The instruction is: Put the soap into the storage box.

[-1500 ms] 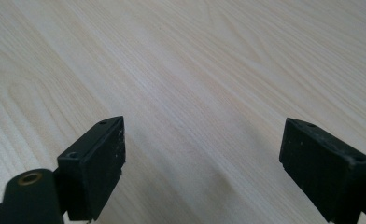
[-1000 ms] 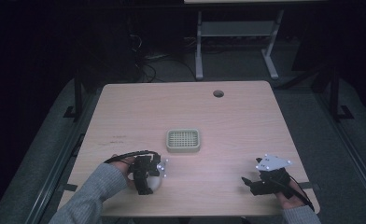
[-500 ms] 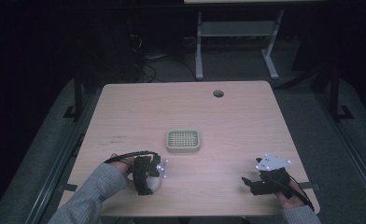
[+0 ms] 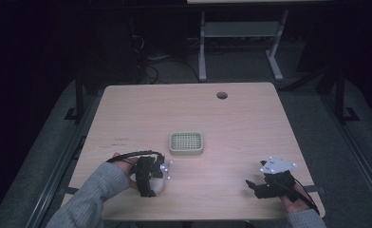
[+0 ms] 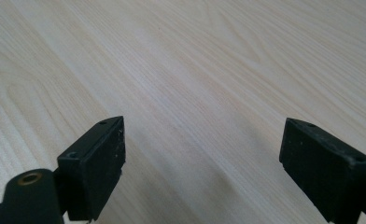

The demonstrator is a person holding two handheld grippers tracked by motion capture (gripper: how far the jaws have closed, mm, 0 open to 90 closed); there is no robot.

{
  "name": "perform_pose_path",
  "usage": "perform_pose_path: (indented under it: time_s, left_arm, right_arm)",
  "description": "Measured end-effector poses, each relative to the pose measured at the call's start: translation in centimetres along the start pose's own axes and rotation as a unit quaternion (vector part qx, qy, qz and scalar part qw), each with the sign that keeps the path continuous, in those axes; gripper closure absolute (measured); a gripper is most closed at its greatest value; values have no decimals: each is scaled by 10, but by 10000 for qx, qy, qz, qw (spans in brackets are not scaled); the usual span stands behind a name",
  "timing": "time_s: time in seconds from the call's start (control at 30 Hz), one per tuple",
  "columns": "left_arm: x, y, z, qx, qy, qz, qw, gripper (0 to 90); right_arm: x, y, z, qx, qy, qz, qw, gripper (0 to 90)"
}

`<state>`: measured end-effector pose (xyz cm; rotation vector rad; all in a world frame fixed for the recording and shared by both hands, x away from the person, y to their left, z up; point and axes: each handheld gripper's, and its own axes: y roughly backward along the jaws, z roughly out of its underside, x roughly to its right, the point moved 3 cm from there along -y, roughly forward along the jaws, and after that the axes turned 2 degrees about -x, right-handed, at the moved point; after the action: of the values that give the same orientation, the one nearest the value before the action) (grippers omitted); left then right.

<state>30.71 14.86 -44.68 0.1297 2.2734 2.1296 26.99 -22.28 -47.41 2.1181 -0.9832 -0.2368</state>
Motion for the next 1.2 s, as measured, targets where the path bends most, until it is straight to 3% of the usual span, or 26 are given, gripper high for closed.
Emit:
perform_pose_path:
  time_s: [0.27,0.77,1.2]
  left_arm:
    - [-11,11,-5,1,37,2,10000,238]
    - [-30,21,-21,-12,-102,54,9999,238]
    - [-45,30,-28,-23,-45,85,10000,238]
  right_arm:
    - [2,-1,1,-5,9,2,10000,139]
    - [2,0,1,6,15,-4,10000,139]
    - [1,0,0,38,14,-18,10000,139]
